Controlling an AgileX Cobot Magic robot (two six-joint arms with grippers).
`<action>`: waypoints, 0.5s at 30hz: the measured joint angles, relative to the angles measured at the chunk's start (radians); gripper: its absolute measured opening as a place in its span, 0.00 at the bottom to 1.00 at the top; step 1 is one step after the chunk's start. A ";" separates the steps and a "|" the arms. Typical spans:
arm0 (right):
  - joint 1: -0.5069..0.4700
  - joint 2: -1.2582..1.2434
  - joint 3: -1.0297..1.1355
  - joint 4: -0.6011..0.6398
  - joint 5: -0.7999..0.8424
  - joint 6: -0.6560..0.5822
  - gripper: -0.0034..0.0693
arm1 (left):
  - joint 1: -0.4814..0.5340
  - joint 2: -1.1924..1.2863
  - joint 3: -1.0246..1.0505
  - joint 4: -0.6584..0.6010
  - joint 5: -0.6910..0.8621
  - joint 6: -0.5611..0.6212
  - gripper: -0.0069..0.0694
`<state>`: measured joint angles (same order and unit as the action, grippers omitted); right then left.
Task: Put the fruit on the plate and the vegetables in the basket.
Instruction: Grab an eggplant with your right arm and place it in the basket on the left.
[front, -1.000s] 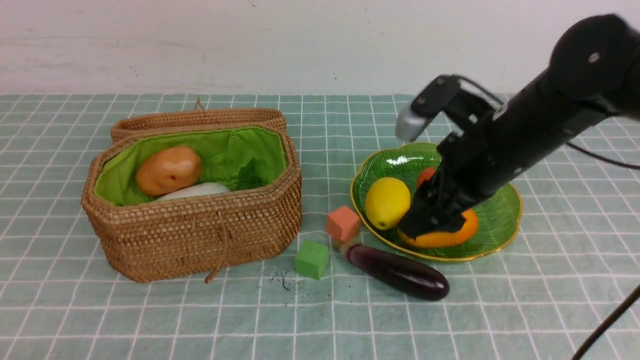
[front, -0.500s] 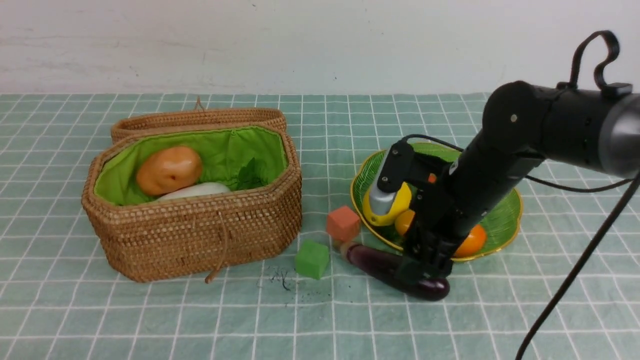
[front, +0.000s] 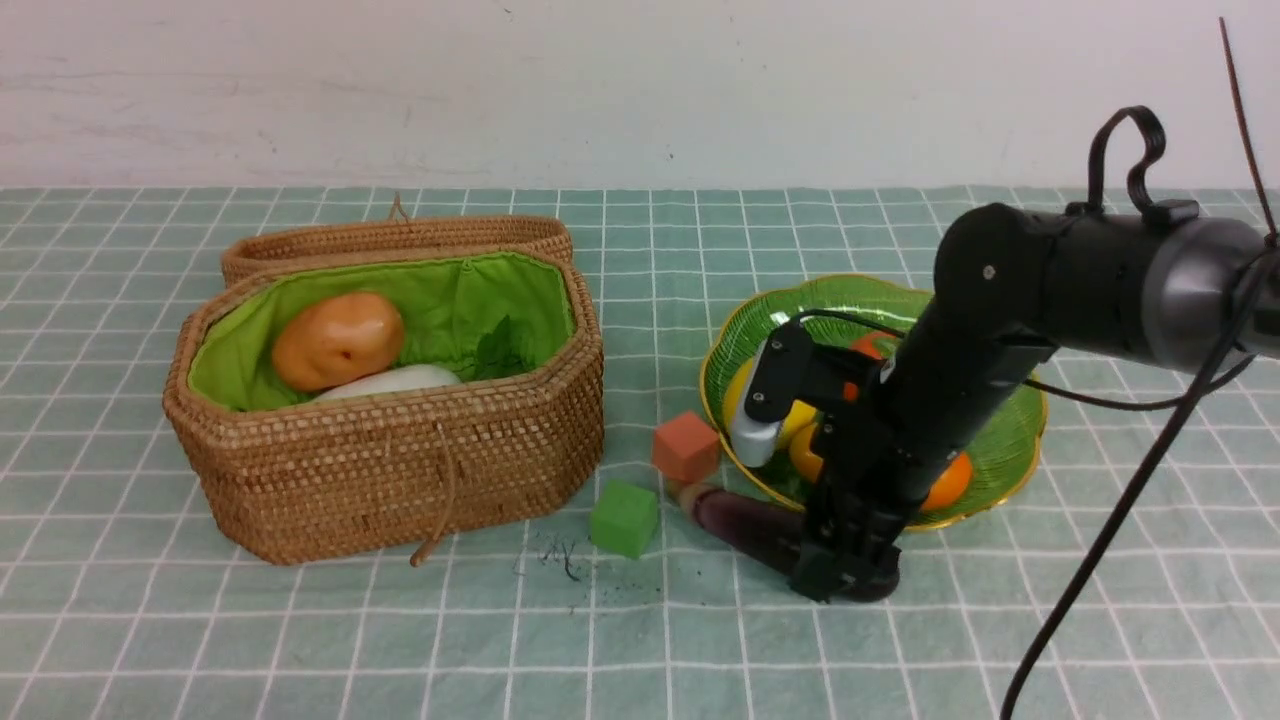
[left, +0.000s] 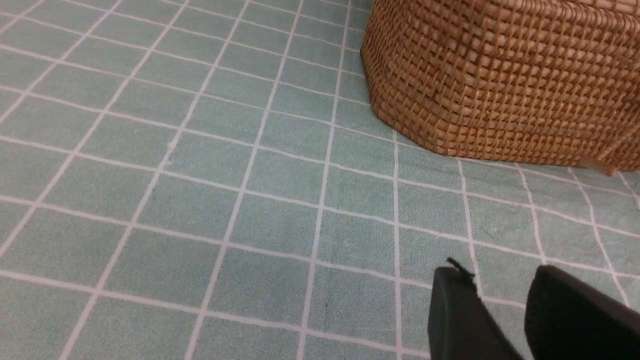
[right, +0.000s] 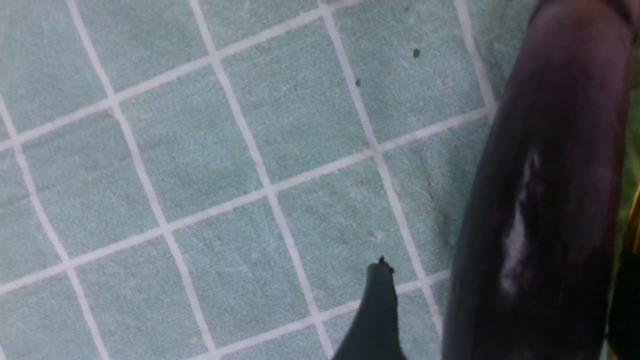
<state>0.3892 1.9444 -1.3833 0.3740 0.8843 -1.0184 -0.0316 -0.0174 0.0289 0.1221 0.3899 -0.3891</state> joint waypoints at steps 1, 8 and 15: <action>0.000 0.004 -0.001 0.005 0.001 0.000 0.84 | 0.000 0.000 0.000 0.000 0.000 0.000 0.36; 0.000 0.020 -0.001 0.010 0.008 0.000 0.84 | 0.000 0.000 0.000 0.000 0.000 0.000 0.37; 0.000 0.013 -0.001 0.003 0.004 0.000 0.84 | 0.000 0.000 0.000 0.000 0.000 0.000 0.38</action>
<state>0.3892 1.9575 -1.3843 0.3770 0.8881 -1.0184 -0.0316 -0.0174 0.0289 0.1221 0.3899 -0.3891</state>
